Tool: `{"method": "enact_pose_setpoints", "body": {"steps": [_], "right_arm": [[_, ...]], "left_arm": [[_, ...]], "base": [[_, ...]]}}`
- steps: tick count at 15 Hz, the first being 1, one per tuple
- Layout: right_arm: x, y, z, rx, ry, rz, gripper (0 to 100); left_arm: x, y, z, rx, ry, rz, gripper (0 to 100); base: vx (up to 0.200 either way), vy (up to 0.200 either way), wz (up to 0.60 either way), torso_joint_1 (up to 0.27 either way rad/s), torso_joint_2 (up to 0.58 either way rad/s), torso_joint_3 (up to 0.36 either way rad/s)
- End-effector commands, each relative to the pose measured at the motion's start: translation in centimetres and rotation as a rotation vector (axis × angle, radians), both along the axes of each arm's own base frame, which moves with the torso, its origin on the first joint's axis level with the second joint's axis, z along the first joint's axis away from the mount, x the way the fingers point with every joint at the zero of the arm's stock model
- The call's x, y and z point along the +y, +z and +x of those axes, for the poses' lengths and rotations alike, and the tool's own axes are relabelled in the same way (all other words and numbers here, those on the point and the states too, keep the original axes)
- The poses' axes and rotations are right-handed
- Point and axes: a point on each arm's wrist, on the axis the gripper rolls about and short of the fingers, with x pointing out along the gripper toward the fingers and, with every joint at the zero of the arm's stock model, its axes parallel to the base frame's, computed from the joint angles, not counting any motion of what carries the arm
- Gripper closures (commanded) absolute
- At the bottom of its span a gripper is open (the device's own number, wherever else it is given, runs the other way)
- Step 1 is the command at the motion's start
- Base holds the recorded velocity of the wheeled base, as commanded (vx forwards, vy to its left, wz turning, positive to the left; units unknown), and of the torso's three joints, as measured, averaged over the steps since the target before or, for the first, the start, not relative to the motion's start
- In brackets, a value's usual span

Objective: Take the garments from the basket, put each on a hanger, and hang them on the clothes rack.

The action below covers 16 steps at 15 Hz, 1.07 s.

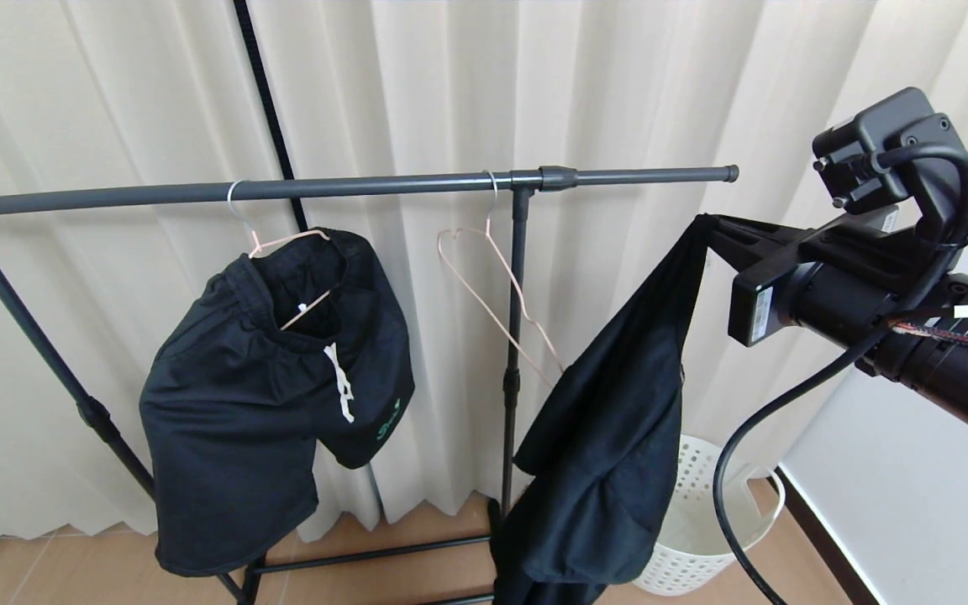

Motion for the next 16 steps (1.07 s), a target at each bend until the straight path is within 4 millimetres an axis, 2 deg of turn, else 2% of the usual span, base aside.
{"method": "enact_pose_setpoints", "body": {"steps": [1,2,3,6,10,12,16], "right_arm": [[0.7,0.3,-0.4,0.012,0.029,0.002,100],[0.8,0.4,-0.5,0.015,0.034,0.006,100],[1.8,0.7,-1.1,0.065,0.083,0.067,100],[3.0,1.4,-1.7,0.101,0.137,0.153,100],[4.4,1.5,-1.1,0.131,0.156,0.225,100],[4.7,1.2,-0.9,0.139,0.157,0.224,100],[7.3,0.6,-0.9,0.166,0.111,0.255,100]], "left_arm": [[-0.5,4.1,4.3,0.165,-0.064,-0.102,0],[-0.6,4.2,4.5,0.171,-0.070,-0.108,0],[-1.7,6.2,6.1,0.226,-0.148,-0.210,0],[-4.8,8.9,9.1,0.366,-0.267,-0.322,0],[-9.0,9.6,11.9,0.467,-0.400,-0.291,0],[-10.5,10.0,12.5,0.458,-0.461,-0.288,0],[-14.8,10.5,13.8,0.395,-0.635,-0.323,0]], "base": [[0.000,0.000,0.00,0.000,0.00,0.000],[0.000,0.000,0.00,0.000,0.00,0.000],[0.000,0.000,0.00,0.000,0.00,0.000],[0.000,0.000,0.00,0.000,0.00,0.000],[0.000,0.000,0.00,0.000,0.00,0.000],[0.000,0.000,0.00,0.000,0.00,0.000],[0.000,0.000,0.00,0.000,0.00,0.000]]}}
